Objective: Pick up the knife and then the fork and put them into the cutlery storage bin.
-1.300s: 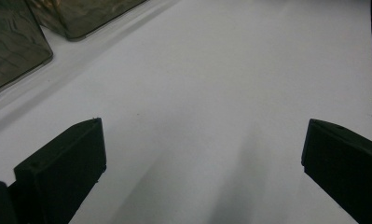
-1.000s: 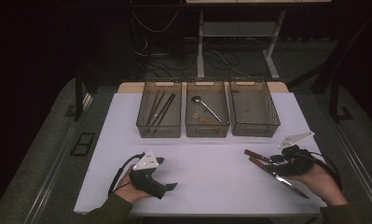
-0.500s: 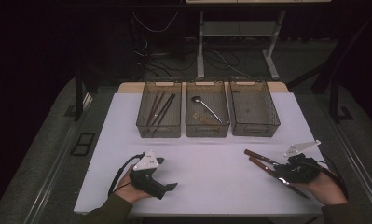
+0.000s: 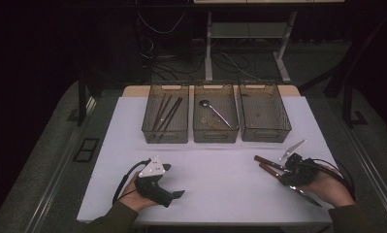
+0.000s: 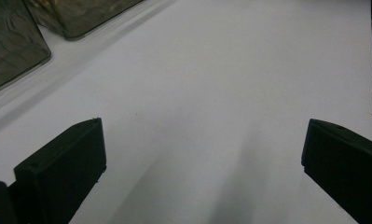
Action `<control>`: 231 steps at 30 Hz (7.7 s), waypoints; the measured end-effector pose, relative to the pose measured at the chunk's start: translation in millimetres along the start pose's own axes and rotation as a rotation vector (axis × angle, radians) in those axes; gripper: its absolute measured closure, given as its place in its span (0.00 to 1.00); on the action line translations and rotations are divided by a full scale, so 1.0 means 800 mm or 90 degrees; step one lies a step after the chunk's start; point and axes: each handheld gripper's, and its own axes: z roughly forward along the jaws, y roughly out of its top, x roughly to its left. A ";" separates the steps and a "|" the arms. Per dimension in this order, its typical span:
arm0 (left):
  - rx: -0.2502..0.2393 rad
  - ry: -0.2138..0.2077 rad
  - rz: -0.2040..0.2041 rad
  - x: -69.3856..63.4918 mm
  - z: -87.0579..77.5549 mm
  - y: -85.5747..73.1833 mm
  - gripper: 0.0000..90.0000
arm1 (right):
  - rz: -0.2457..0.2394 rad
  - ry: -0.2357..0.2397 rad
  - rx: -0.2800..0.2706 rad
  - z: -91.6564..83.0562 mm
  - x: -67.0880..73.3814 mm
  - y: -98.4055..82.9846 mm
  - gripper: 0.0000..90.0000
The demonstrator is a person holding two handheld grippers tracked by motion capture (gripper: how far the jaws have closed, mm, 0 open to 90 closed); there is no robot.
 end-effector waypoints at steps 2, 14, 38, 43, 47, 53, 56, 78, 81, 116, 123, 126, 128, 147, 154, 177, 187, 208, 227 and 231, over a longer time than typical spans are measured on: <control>0.000 0.000 0.000 0.000 0.000 0.000 0.00 | -0.002 -0.002 0.021 0.001 0.000 0.006 0.83; -0.001 0.001 0.000 0.000 0.000 0.000 0.00 | 0.006 -0.005 0.041 0.002 0.001 0.012 0.86; -0.004 0.002 -0.001 0.000 -0.001 0.000 0.00 | 0.054 0.050 -0.141 -0.044 -0.017 0.012 0.86; -0.005 0.003 -0.002 0.000 -0.001 0.000 0.00 | 0.068 0.055 -0.200 -0.060 -0.023 0.020 0.86; -0.007 0.003 -0.006 0.001 -0.001 0.000 0.00 | 0.081 0.050 -0.238 -0.071 -0.030 0.030 0.86; -0.008 0.002 -0.007 0.001 -0.001 0.000 0.00 | 0.097 0.034 -0.286 -0.087 -0.042 0.051 0.86; -0.009 0.002 -0.006 0.002 -0.002 0.000 0.00 | 0.102 0.021 -0.308 -0.096 -0.051 0.065 0.86; -0.021 -0.004 -0.013 0.001 -0.003 0.000 0.00 | 0.182 -0.051 -0.362 -0.139 -0.137 0.152 0.86; -0.021 -0.004 -0.012 0.001 -0.003 0.000 0.00 | 0.206 -0.049 -0.352 -0.134 -0.152 0.157 0.86; -0.021 -0.006 -0.013 0.002 -0.003 0.000 0.00 | 0.205 -0.040 -0.286 -0.028 -0.154 0.136 0.43; -0.020 0.000 -0.012 0.002 -0.002 0.000 0.00 | 0.173 -0.010 -0.344 -0.047 -0.127 0.104 0.36; -0.023 -0.003 -0.010 0.001 -0.002 -0.001 0.00 | 0.160 0.000 -0.353 -0.052 -0.116 0.092 0.34; -0.022 -0.003 -0.007 0.002 -0.003 -0.001 0.00 | 0.150 -0.006 -0.355 -0.053 -0.109 0.085 0.34; -0.024 0.005 -0.009 0.011 -0.012 -0.007 0.00 | 0.023 0.014 -0.259 -0.043 -0.050 0.035 0.37; -0.023 0.002 -0.007 0.011 -0.012 -0.006 0.00 | -0.009 0.019 -0.193 -0.032 -0.044 0.026 0.36; -0.023 0.000 -0.008 0.010 -0.010 -0.006 0.00 | -0.107 0.013 -0.019 -0.004 -0.032 0.046 0.71; -0.023 -0.001 -0.008 0.010 -0.010 -0.006 0.00 | -0.113 0.002 0.039 0.011 -0.042 0.047 0.77; -0.024 -0.002 -0.005 0.009 -0.011 -0.005 0.00 | -0.098 0.025 0.045 0.009 -0.051 0.051 0.86; -0.023 -0.002 -0.001 0.009 -0.011 -0.005 0.00 | 0.001 0.090 -0.189 -0.030 -0.076 0.020 0.87; -0.023 -0.003 -0.002 0.009 -0.010 -0.005 0.00 | 0.014 0.069 -0.227 -0.039 -0.076 0.020 0.87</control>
